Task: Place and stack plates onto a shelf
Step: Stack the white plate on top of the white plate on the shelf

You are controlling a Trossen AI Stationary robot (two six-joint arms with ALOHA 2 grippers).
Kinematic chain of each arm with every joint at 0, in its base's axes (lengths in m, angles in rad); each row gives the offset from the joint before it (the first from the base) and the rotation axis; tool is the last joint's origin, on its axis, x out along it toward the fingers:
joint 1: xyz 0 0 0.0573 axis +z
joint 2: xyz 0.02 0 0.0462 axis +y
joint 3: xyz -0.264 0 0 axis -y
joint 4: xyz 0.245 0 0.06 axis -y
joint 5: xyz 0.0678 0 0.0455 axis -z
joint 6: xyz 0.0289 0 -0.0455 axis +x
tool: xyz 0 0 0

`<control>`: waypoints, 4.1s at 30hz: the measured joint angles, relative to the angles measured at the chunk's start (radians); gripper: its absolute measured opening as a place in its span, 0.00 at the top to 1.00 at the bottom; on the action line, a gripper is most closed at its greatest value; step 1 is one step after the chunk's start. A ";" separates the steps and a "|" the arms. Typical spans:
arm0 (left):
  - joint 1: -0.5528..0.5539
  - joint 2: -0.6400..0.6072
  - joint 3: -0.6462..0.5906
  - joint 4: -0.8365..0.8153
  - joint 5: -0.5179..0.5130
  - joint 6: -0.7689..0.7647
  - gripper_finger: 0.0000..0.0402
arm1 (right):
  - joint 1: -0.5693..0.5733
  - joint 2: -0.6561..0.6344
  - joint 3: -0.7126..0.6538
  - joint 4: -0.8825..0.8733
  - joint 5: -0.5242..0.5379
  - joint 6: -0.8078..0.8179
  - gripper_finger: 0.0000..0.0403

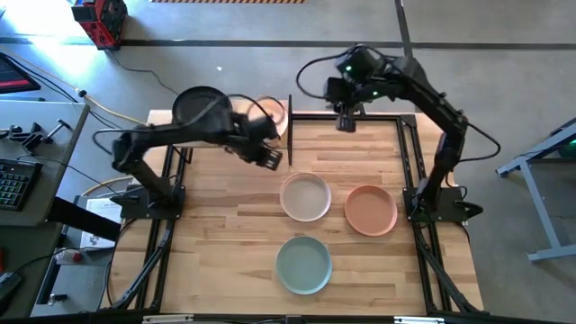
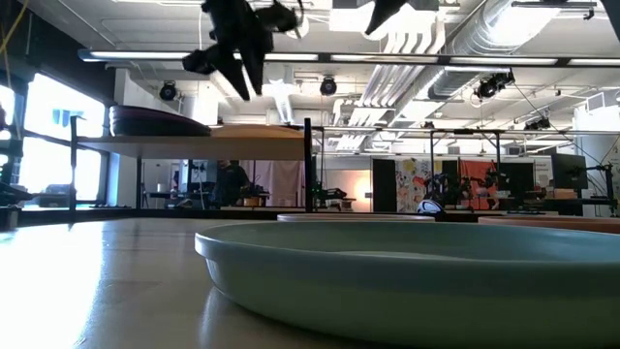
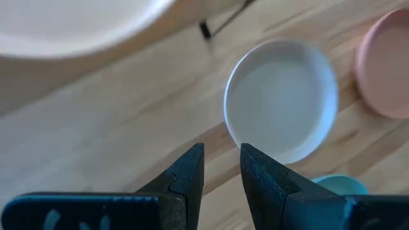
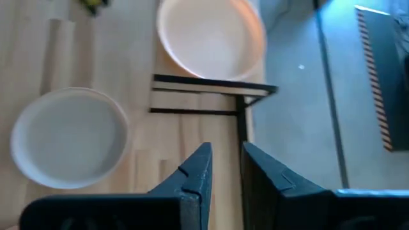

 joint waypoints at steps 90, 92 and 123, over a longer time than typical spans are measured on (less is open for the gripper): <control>-0.109 0.453 -0.001 0.170 0.097 -0.230 0.78 | -0.101 -0.023 -0.003 -0.025 -0.027 0.008 0.85; -0.109 0.445 0.000 0.158 0.085 -0.226 0.78 | -0.101 -0.023 -0.003 -0.025 -0.027 0.008 0.85; -0.090 0.488 0.000 0.143 0.072 -0.152 0.81 | -0.101 -0.023 -0.003 -0.026 -0.027 0.009 0.85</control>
